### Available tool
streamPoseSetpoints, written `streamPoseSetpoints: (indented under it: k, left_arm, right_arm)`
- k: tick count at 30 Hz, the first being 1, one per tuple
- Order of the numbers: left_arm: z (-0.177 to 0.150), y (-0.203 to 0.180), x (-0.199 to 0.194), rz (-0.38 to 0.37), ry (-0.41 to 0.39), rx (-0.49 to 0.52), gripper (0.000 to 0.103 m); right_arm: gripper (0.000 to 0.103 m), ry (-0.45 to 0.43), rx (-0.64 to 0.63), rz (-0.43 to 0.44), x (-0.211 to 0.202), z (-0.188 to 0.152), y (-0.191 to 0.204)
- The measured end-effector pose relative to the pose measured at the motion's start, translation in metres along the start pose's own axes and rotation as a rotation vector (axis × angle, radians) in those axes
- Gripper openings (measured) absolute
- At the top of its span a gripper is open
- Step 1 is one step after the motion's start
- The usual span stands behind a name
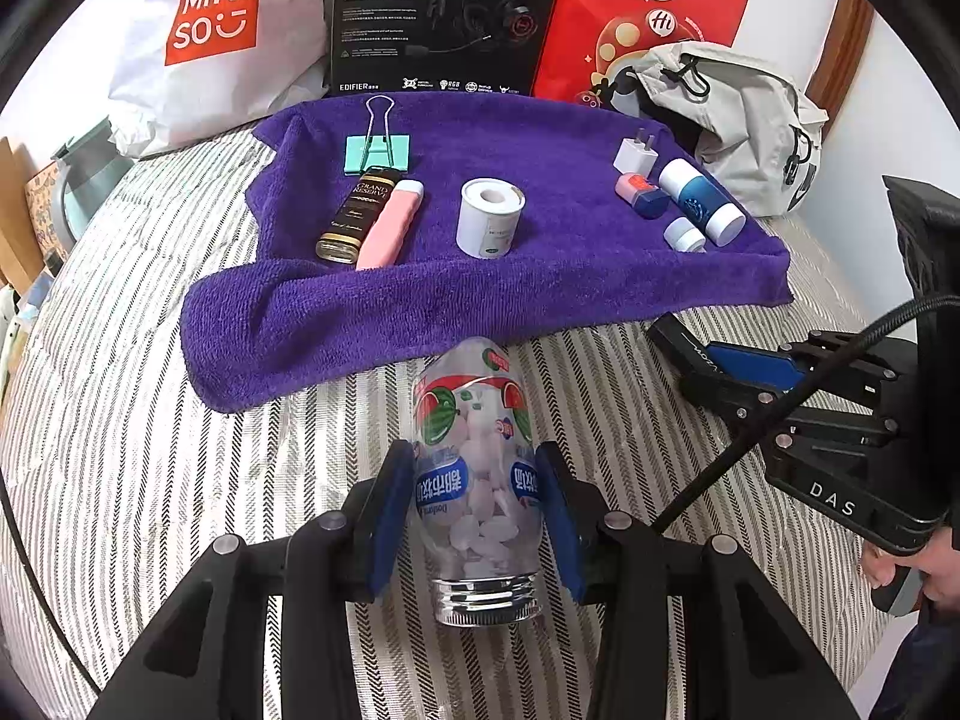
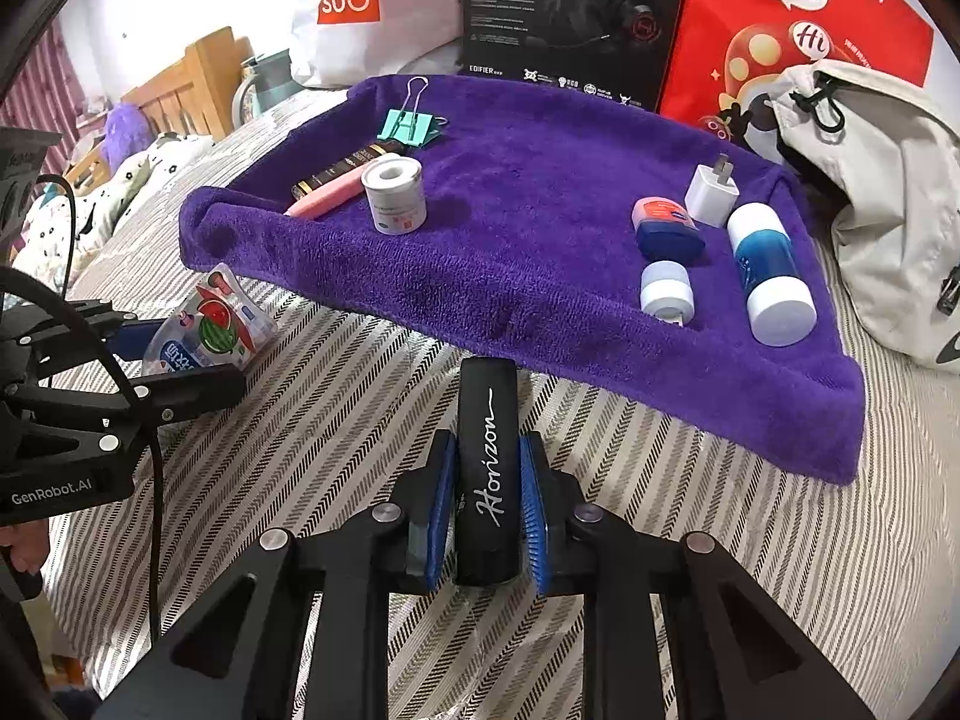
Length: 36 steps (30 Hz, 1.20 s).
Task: Organize rigid objects
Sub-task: 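Lift the mint bottle with the left gripper while the right gripper grasps the black Horizon case, then carry the mint bottle and Horizon case onto the towel and release both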
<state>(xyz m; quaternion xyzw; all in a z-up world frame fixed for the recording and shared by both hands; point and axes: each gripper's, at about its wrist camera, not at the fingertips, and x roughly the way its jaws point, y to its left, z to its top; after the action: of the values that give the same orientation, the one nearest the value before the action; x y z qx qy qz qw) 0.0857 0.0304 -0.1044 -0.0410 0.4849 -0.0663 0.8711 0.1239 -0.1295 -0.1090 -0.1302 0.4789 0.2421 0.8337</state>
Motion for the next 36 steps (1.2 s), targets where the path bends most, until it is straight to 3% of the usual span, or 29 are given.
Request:
streamPoseSetpoints:
  k: [14, 26, 36]
  left_arm:
    - [0.012, 0.015, -0.017, 0.016, -0.017, -0.024, 0.040]
    - [0.051, 0.019, -0.031, 0.015, -0.050, -0.017, 0.040]
    - [0.088, 0.024, -0.012, 0.022, -0.035, 0.000, 0.040]
  right_arm:
    - [0.021, -0.035, 0.059, 0.088, -0.041, -0.004, -0.015]
    - [0.021, -0.048, 0.090, 0.129, -0.048, 0.020, -0.035]
    - [0.021, -0.076, 0.095, 0.137, -0.042, 0.056, -0.048]
